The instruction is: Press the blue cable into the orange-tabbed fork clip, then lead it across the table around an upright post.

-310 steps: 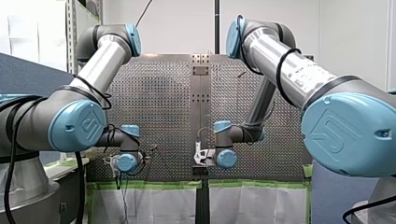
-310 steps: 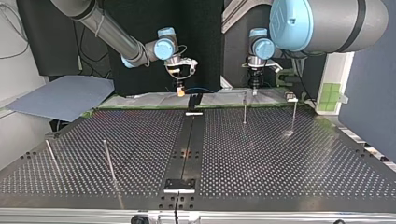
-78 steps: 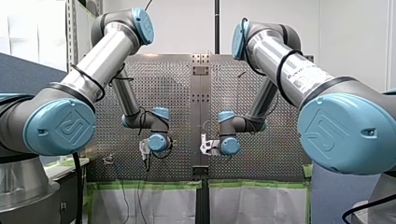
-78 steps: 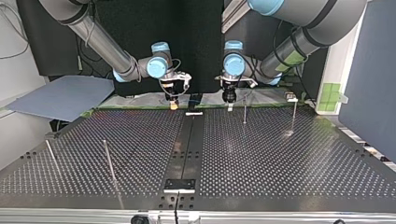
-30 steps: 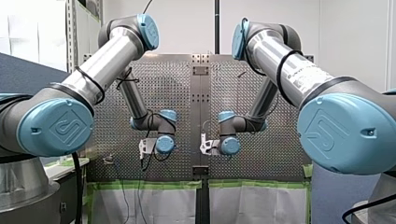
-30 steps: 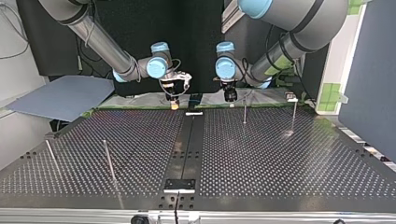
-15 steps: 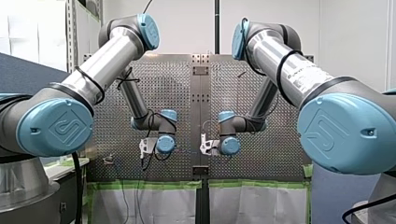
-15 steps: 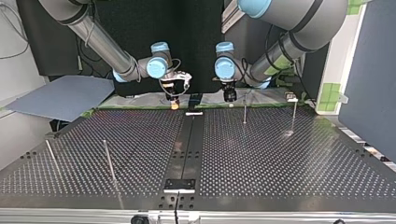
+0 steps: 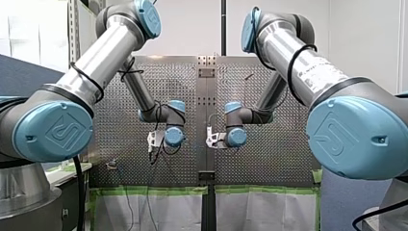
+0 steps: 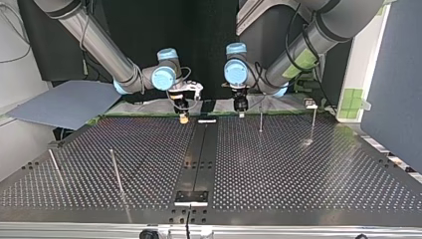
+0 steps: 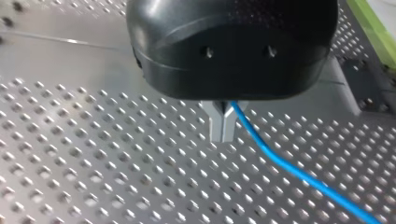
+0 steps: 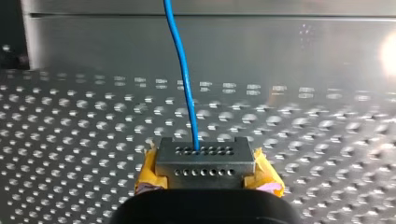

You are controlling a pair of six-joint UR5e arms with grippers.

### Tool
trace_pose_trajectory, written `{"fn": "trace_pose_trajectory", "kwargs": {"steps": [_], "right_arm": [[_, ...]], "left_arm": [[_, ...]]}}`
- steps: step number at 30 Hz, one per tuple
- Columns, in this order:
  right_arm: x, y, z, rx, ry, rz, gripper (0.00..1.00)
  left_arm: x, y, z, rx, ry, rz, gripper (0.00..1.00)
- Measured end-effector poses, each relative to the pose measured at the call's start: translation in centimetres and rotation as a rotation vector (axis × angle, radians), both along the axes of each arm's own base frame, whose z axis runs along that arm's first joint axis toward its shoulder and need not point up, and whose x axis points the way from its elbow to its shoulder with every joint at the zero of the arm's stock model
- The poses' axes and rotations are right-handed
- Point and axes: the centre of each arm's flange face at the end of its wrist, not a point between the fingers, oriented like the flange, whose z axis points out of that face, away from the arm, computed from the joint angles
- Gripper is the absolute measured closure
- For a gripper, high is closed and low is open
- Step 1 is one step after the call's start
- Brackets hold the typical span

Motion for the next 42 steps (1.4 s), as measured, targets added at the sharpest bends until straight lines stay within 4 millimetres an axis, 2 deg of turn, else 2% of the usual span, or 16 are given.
{"fn": "trace_pose_trajectory", "kwargs": {"steps": [13,19,24,31,42], "right_arm": [[-0.1,0.9,8.0,-0.009,-0.015,-0.001,1.0],[-0.8,1.2,11.8,-0.032,0.004,-0.032,1.0],[-1.2,1.2,15.1,-0.058,-0.01,-0.041,1.0],[-0.8,1.7,21.4,-0.113,-0.052,-0.027,1.0],[-1.5,2.5,29.8,-0.189,-0.11,-0.026,1.0]], "left_arm": [[-1.1,-1.2,6.3,-0.039,-0.045,-0.021,1.0],[-0.9,-1.2,10.1,-0.074,-0.09,-0.002,1.0],[-0.6,-1.5,14.4,-0.093,-0.13,0.005,1.0],[-1.1,-1.3,19.4,-0.116,-0.174,0.013,1.0],[-2.1,-1.2,28.2,-0.157,-0.266,-0.001,1.0]]}}
